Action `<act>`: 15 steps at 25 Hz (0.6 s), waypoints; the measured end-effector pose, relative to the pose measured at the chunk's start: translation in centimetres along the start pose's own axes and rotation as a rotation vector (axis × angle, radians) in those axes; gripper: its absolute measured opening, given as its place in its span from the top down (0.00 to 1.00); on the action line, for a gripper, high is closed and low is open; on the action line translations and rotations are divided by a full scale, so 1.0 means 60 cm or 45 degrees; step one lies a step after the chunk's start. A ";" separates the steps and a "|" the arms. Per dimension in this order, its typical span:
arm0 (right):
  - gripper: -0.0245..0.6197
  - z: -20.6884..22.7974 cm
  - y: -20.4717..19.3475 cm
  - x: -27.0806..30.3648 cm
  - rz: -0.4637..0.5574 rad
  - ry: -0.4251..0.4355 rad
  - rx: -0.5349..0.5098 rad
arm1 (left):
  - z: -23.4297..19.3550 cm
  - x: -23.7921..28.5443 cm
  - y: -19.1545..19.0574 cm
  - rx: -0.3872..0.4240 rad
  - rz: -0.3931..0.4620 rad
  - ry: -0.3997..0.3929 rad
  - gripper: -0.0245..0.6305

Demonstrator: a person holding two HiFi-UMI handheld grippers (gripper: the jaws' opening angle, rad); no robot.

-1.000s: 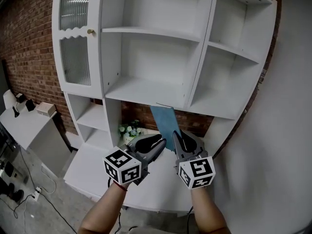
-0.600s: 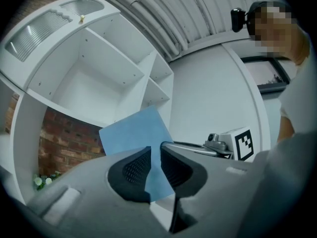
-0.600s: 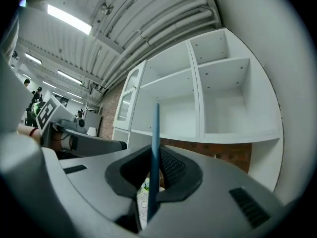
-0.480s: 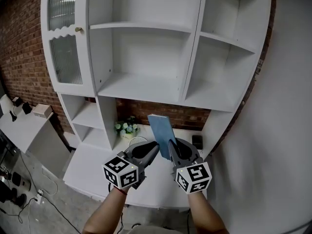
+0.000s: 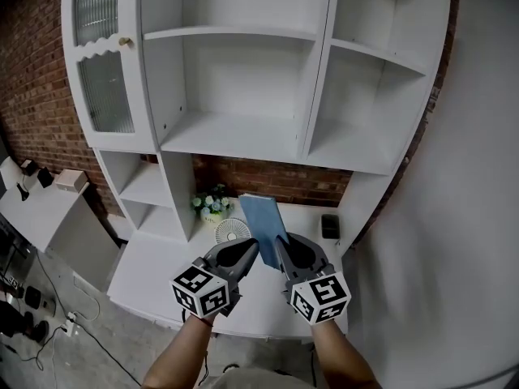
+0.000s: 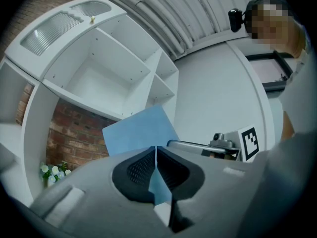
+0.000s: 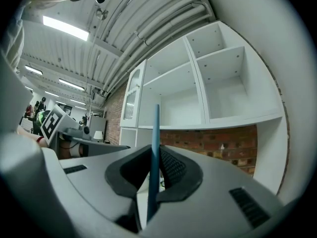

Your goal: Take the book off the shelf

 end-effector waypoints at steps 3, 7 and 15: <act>0.88 -0.005 -0.009 -0.002 -0.002 0.012 0.013 | 0.003 -0.007 -0.012 -0.005 -0.009 0.012 0.93; 0.88 -0.014 -0.014 -0.004 -0.002 0.021 0.017 | 0.007 -0.017 -0.020 -0.008 -0.014 0.018 0.93; 0.88 -0.029 -0.020 -0.008 0.002 0.036 0.033 | 0.006 -0.038 -0.019 -0.012 -0.006 0.040 0.93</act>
Point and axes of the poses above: the fingertips, and each gripper's own axes: x forward along the fingers, z to its right, y out of its top, the point moved 6 cm from there along -x, backward along the fingers, and after that the axes turned 11 degrees about x, right-handed, at the moved point
